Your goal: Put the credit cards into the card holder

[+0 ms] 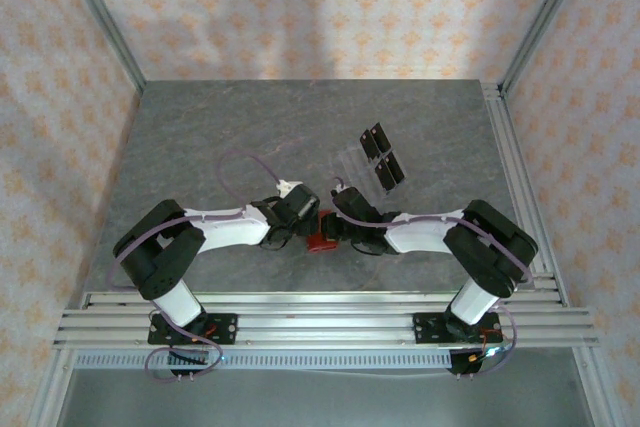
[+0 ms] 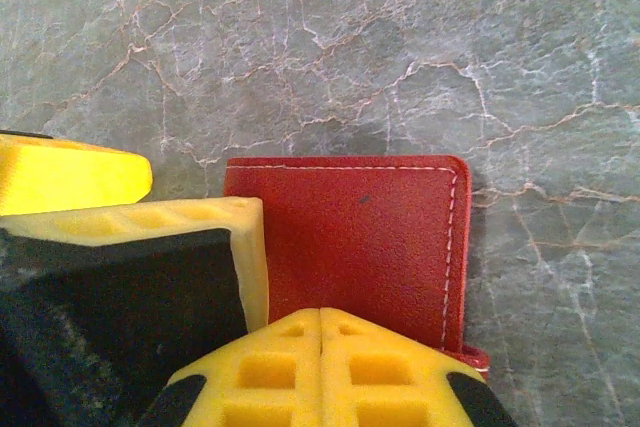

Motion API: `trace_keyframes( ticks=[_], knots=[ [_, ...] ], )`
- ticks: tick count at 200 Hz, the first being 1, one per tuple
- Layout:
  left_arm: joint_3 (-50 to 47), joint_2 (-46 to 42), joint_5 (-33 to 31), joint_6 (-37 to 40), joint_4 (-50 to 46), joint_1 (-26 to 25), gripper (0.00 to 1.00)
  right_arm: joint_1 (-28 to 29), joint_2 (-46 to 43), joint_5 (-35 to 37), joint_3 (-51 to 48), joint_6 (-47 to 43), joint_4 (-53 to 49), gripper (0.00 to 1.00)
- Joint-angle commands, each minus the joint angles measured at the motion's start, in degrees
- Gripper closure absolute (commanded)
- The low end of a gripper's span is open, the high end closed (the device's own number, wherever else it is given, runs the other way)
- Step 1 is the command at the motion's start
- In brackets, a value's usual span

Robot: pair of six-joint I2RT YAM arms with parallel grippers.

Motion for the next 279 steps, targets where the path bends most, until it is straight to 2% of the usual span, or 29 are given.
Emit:
trace_keyframes(
  ticks=[1, 9, 34, 67, 96, 115, 121, 163, 174, 199, 217, 236, 258, 279],
  knots=[
    [-0.8, 3.7, -0.5, -0.5, -2.3, 0.2, 0.25, 1.8, 5.7, -3.0, -4.8, 0.1, -22.0, 0.83],
    [-0.8, 3.5, -0.5, -0.5, -2.4, 0.2, 0.25, 1.9, 4.6, -3.1, -4.1, 0.4, -22.1, 0.72],
    [0.2, 3.0, -0.9, -0.2, -3.3, 0.2, 0.25, 1.9, 0.7, -2.8, 0.8, -0.1, -25.8, 0.53],
    [1.4, 2.7, -1.6, -0.1, -4.5, 0.2, 0.25, 1.1, -3.9, -1.7, 8.5, -2.4, -32.0, 0.36],
    [3.3, 1.1, -3.0, 0.3, -6.3, 0.2, 0.23, -0.8, -9.0, -0.7, 12.6, -4.1, -37.4, 0.27],
    [6.2, -1.6, -4.8, 1.5, -9.0, 0.9, 0.18, -3.5, -12.9, 0.8, 14.9, -5.8, -41.4, 0.11],
    [7.4, -2.7, -5.5, 2.0, -10.1, 1.3, 0.16, -4.6, -14.3, 1.3, 15.7, -6.2, -42.5, 0.0],
    [18.1, -10.6, -10.2, 6.6, -19.6, 7.1, 0.06, -15.9, -22.4, 5.2, 24.0, -10.4, -48.0, 0.01],
    [21.1, -12.2, -12.5, 10.0, -22.2, 9.0, 0.05, -19.2, -23.4, 6.6, 26.8, -11.8, -48.5, 0.01],
    [23.4, -16.6, -18.9, 16.2, -23.2, 14.9, 0.03, -26.3, -23.9, 14.7, 31.3, -15.2, -47.2, 0.01],
    [20.5, -21.0, -19.8, 20.4, -19.5, 21.8, 0.02, -32.6, -23.8, 20.1, 31.1, -16.1, -43.3, 0.01],
    [11.7, -27.0, -22.1, 26.3, -8.7, 26.7, 0.0, -37.9, -24.5, 25.7, 27.6, -18.1, -35.8, 0.01],
    [0.5, -32.1, -22.3, 30.2, 3.9, 30.1, 0.0, -43.7, -25.3, 28.5, 21.6, -19.1, -26.4, 0.01],
    [-5.6, -31.7, -21.1, 33.0, 9.5, 31.5, 0.0, -46.4, -25.1, 30.5, 15.2, -23.4, -18.1, 0.01]
  ],
)
